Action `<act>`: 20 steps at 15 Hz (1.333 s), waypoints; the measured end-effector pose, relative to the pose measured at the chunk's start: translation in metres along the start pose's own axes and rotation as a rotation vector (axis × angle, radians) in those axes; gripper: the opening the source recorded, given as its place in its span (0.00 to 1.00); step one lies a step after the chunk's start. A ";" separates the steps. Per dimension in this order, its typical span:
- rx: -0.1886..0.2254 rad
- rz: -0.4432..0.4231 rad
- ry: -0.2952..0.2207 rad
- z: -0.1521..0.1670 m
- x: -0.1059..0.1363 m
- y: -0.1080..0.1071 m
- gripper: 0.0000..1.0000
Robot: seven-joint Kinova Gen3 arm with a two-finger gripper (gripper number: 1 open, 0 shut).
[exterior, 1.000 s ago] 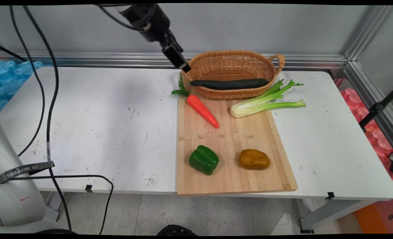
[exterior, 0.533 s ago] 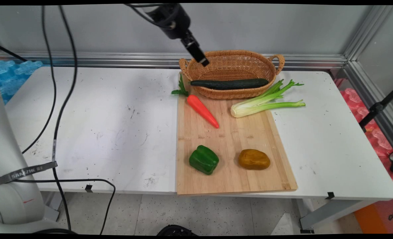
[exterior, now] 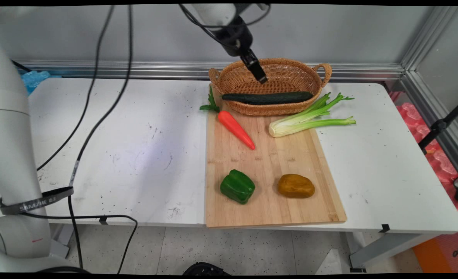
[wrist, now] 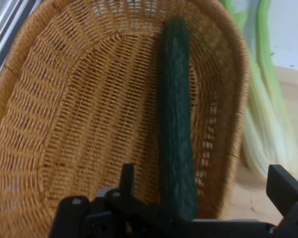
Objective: Pick up the cucumber from the vegetable basket
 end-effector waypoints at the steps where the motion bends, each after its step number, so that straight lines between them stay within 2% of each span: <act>1: 0.002 0.002 -0.004 0.007 0.003 -0.001 1.00; 11: -0.009 0.010 -0.083 0.102 0.020 -0.016 1.00; 16: -0.025 0.006 -0.110 0.132 0.023 -0.016 1.00; 17: -0.027 0.007 -0.113 0.135 0.023 -0.016 0.00; 20: -0.029 0.012 -0.118 0.139 0.024 -0.016 0.00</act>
